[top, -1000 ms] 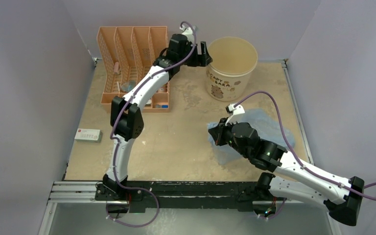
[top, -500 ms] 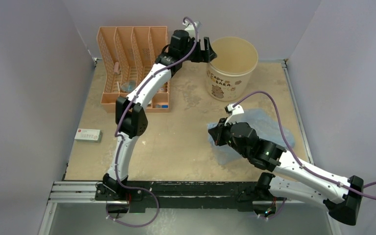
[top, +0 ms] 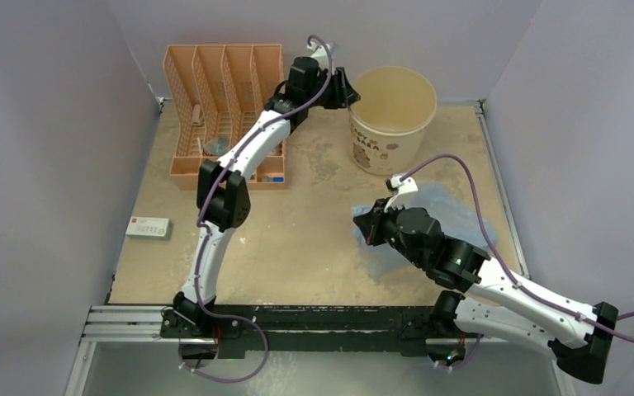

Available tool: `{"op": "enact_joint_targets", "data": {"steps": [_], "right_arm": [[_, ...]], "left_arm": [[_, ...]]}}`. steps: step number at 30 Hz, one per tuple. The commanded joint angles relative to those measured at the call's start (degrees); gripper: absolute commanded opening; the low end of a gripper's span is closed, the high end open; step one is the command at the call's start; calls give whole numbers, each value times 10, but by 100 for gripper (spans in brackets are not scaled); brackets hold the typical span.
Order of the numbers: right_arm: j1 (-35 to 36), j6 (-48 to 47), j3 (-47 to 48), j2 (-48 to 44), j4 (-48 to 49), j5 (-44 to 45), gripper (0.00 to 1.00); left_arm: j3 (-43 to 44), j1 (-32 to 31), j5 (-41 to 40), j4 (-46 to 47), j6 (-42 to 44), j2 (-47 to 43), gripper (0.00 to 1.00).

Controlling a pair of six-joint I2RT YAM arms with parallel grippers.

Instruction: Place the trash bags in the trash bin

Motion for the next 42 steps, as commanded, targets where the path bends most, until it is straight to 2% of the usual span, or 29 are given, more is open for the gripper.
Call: {"op": "enact_joint_targets", "data": {"steps": [1, 4, 11, 18, 25, 30, 34, 42], "right_arm": [[1, 3, 28, -12, -8, 3, 0], [1, 26, 72, -13, -48, 10, 0], [1, 40, 84, -59, -70, 18, 0], [1, 57, 80, -105, -94, 42, 0], [1, 64, 67, -92, -72, 16, 0], [1, 61, 62, -77, -38, -9, 0], [1, 59, 57, -60, -6, -32, 0], [0, 51, 63, -4, 30, -59, 0]], "left_arm": [[-93, 3, -5, 27, -10, -64, 35], [-167, 2, -12, 55, -10, -120, 23], [-294, 2, -26, 61, 2, -217, 0], [-423, 1, -40, 43, 13, -340, 0], [-524, 2, -97, -7, 29, -486, 0], [-551, 0, -98, -104, 35, -560, 0], [-570, -1, -135, -204, 26, -606, 0], [-585, -2, -159, -247, 20, -653, 0]]}}
